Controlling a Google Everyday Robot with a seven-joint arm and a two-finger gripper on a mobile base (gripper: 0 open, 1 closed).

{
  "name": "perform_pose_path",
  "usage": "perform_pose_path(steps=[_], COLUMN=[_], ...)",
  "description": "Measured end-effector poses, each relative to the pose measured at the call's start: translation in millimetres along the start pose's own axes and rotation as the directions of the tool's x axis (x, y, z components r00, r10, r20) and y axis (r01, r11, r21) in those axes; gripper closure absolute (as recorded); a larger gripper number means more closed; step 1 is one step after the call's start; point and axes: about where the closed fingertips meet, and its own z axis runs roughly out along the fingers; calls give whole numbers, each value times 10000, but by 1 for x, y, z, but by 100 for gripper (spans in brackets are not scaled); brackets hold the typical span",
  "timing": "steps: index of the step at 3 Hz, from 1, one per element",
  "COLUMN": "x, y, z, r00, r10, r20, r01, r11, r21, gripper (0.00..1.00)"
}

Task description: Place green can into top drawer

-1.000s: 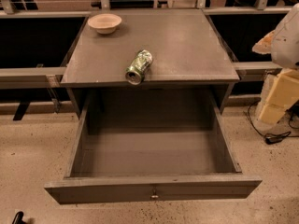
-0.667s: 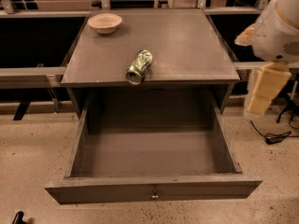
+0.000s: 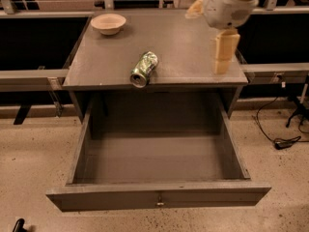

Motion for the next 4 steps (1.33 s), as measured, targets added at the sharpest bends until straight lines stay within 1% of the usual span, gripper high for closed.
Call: perform_pose_path(steps=[1, 2, 3, 4], x=[-42, -87, -112, -124], y=[-44, -64, -56, -51], z=[14, 44, 97, 135], r00=[9807, 9322, 8828, 8516], r10=[-1792, -3403, -4465, -5043], r20=[777, 1231, 1462, 1430], r01=[1766, 3384, 4563, 5190], r11=[9835, 9403, 8889, 8496], r21=[390, 371, -404, -941], gripper=[0, 0, 0, 0])
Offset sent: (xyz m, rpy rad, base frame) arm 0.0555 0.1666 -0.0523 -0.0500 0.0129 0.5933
